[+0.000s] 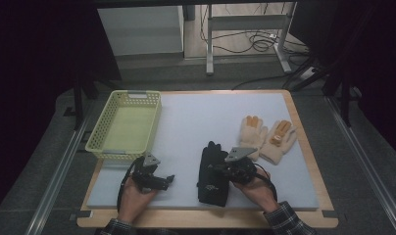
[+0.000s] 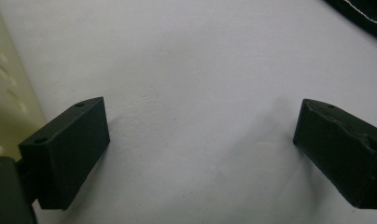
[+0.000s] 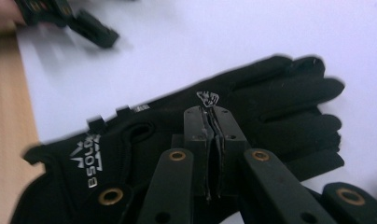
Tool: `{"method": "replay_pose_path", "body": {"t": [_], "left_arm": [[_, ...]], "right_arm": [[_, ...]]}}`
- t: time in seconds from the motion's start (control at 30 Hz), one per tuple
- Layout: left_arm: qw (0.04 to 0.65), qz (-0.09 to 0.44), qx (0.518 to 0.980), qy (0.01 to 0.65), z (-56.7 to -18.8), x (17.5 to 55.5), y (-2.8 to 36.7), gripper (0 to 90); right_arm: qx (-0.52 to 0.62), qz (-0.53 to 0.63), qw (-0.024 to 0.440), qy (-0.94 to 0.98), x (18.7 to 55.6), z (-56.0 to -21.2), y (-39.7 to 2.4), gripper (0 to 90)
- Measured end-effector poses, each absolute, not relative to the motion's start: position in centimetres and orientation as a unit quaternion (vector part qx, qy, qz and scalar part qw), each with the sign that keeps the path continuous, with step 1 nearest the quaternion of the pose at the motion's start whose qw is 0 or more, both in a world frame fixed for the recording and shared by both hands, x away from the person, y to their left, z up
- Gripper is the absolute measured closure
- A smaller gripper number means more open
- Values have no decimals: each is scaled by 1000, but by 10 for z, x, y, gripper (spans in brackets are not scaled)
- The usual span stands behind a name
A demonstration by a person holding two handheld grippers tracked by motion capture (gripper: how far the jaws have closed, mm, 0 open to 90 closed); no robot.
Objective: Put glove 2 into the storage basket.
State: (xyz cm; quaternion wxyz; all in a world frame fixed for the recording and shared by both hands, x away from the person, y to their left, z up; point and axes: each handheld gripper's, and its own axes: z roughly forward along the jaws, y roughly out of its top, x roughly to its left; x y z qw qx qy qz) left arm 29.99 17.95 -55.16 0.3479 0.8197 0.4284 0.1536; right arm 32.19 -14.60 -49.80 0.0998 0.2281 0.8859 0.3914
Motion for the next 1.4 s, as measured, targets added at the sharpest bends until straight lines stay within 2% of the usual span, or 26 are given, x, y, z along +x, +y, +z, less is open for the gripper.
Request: {"method": "replay_pose_path", "body": {"t": [0.03,0.1,0.2,0.27,0.3,0.43,0.63,0.93,1.13,1.27,1.33,1.4], "left_arm": [[348,154,820,428,-552,300,179,38],[348,153,820,429,-552,300,179,38],[348,153,820,429,-552,300,179,37],[349,154,819,430,-552,300,179,38],[349,154,818,430,-552,300,179,38],[348,154,820,428,-552,300,179,38],[348,154,820,428,-552,300,179,38],[349,154,819,429,-552,300,179,38],[350,154,818,429,-552,300,179,38],[350,154,818,430,-552,300,179,38],[350,154,818,430,-552,300,179,38],[349,154,818,430,-552,300,179,38]], "right_arm": [[229,388,99,887,322,-500,-146,828],[230,392,102,885,322,-500,-147,731],[231,393,96,885,325,-498,-143,536],[234,378,106,889,328,-502,-138,495],[233,372,109,892,330,-505,-136,507],[250,378,82,888,335,-519,-132,791],[236,366,111,894,328,-513,-128,871],[216,400,132,881,328,-483,-125,875],[227,418,130,870,335,-480,-121,874],[241,406,110,875,338,-492,-120,869],[244,397,109,878,337,-501,-120,848],[246,392,112,879,338,-508,-121,758]]}}
